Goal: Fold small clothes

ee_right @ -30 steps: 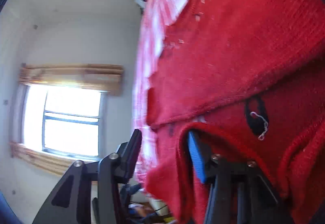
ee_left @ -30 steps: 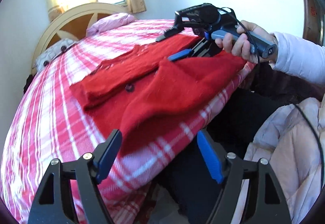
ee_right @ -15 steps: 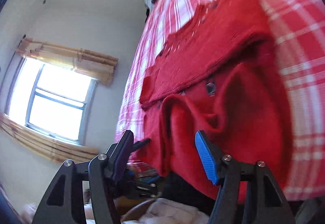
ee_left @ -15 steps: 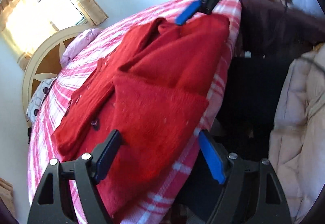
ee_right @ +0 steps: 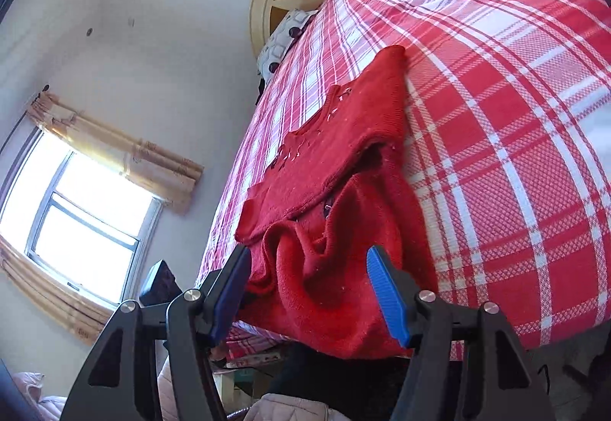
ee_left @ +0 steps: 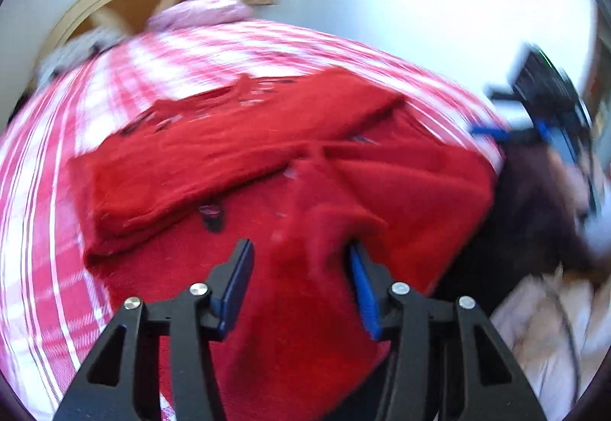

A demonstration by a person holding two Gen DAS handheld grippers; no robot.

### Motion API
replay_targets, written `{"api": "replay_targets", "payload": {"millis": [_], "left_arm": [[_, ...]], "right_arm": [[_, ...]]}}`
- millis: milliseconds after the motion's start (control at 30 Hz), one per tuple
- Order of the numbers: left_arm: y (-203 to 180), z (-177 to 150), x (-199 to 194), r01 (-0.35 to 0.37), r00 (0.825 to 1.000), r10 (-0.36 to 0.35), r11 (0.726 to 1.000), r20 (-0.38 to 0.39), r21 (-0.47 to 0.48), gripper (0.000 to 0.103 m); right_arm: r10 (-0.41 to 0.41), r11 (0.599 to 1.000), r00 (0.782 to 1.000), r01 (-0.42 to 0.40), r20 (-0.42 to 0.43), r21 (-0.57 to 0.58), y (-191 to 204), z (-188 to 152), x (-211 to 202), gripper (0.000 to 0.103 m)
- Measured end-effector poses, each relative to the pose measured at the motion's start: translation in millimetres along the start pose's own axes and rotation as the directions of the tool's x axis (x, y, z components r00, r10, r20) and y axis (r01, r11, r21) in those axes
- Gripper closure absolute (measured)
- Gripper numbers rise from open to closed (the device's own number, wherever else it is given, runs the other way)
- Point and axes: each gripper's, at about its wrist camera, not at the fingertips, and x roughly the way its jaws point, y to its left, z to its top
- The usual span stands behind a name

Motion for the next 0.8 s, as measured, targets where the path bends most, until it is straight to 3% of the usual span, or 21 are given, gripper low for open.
{"api": "replay_targets", "payload": {"millis": [100, 167, 267, 367, 533, 633, 800], "left_arm": [[21, 2, 12, 0.016, 0.999, -0.022, 0.988, -0.043, -0.152, 0.051], [21, 0, 13, 0.023, 0.999, -0.029, 0.986, -0.035, -0.166, 0.051], [7, -3, 6, 0.079, 0.996, -0.082, 0.989, -0.022, -0.126, 0.045], [-19, -7, 2, 0.038, 0.999, -0.038, 0.999, -0.019, -0.013, 0.032], [-34, -15, 6, -0.029, 0.999, 0.031, 0.997, -0.025, 0.073, 0.031], [-36, -18, -1, -0.05, 0.999, 0.051, 0.994, -0.009, 0.095, 0.032], [-46, -25, -20, -0.073, 0.997, 0.07, 0.981, 0.022, 0.178, 0.031]], "right_arm": [[-0.032, 0.999, 0.999, 0.033, 0.037, -0.018, 1, 1, -3, 0.039], [-0.096, 0.993, 0.993, 0.101, 0.068, -0.067, 6, 4, -6, 0.039], [-0.169, 0.974, 0.982, 0.18, 0.086, -0.136, 11, 6, -5, 0.039], [-0.202, 0.956, 0.976, 0.214, 0.076, -0.203, 17, 6, 3, 0.039], [-0.331, 0.866, 0.94, 0.336, 0.08, -0.37, 28, 5, 33, 0.039], [-0.375, 0.801, 0.923, 0.368, 0.084, -0.471, 36, 3, 52, 0.039], [-0.418, 0.737, 0.907, 0.371, 0.052, -0.565, 35, 3, 81, 0.041]]}}
